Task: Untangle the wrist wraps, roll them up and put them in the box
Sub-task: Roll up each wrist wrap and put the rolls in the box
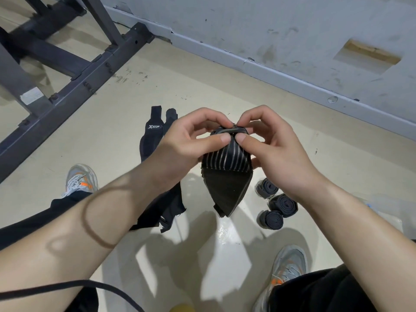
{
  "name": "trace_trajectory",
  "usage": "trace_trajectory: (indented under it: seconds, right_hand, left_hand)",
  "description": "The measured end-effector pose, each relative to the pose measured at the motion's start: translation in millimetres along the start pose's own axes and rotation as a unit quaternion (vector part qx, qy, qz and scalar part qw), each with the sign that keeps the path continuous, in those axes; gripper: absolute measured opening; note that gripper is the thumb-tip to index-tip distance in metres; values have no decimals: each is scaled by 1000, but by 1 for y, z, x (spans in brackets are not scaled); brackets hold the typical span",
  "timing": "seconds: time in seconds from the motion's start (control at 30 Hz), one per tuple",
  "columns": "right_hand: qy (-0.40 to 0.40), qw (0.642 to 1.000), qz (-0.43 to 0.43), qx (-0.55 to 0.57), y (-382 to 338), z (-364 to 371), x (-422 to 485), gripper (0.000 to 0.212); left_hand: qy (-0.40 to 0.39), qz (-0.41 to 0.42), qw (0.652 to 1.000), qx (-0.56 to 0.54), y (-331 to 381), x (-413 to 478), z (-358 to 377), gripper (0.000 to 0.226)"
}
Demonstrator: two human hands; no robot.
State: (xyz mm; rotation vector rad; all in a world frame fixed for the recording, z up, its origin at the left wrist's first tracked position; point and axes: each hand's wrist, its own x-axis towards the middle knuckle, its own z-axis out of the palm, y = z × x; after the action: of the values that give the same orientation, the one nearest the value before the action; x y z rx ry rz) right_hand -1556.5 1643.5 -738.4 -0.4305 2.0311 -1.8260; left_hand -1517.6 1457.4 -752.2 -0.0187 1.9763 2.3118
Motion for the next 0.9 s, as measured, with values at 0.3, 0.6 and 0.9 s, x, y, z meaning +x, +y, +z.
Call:
trace_trajectory:
  seconds: [0.3,0.6,0.9]
  right_hand:
    - [23,1000,7,-10,9,-1,3,21]
    - [55,997,-10,46,8,6,8,26]
    - [83,996,33,-21,7,6,13,28]
  left_hand:
    - [47,-25,992,116,-2,-2,3,33]
    - [101,-73,992,21,-7,-1,6,22]
    - [118,3,984,137,-15,-2,4,17]
